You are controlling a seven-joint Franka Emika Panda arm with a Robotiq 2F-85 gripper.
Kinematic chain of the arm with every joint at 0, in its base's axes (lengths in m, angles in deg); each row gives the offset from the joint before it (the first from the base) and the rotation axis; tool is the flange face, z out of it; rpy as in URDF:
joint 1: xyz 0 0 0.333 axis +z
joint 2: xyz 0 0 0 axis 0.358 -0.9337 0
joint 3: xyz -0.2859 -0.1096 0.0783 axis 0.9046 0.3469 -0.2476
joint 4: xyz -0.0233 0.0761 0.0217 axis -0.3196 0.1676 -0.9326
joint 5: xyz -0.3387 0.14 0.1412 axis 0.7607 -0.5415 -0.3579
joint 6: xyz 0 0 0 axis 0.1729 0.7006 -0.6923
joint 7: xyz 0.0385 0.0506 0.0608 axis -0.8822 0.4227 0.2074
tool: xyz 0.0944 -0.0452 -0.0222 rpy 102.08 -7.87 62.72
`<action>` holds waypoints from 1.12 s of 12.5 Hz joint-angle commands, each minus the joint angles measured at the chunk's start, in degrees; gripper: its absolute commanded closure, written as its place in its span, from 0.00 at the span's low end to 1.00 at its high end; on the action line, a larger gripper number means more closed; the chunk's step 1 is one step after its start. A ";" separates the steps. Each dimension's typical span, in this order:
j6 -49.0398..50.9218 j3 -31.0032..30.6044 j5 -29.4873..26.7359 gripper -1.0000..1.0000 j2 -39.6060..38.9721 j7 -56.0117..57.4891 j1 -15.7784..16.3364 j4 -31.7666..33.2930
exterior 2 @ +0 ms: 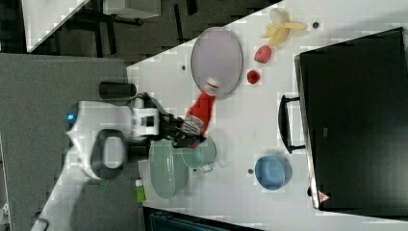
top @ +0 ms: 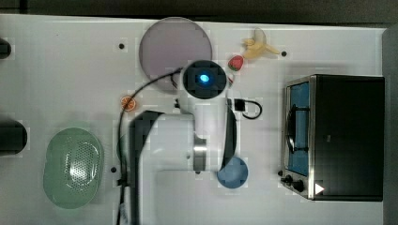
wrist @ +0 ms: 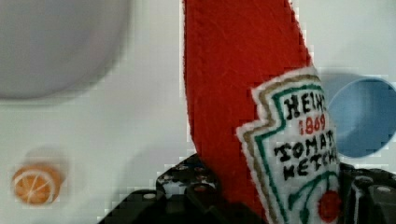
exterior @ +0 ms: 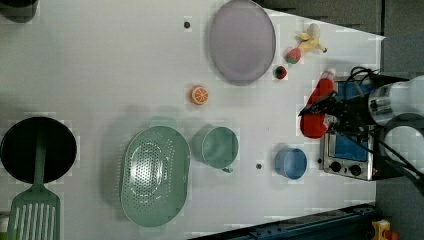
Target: Pick Ketchup from oven and place it on table.
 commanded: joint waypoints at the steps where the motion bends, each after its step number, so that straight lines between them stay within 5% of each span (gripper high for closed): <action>1: -8.55 1.18 -0.30 0.37 -3.06 0.85 -2.39 3.26; 6: -20.30 0.29 -1.01 0.37 -13.44 0.85 -2.29 4.52; 7: -22.65 0.18 -1.48 0.34 -14.69 0.85 -2.29 4.53; 10: -23.73 -0.12 -1.97 0.00 -15.10 0.82 -2.29 4.19; 14: -19.66 -0.13 -1.96 0.00 -9.10 0.14 -2.30 0.82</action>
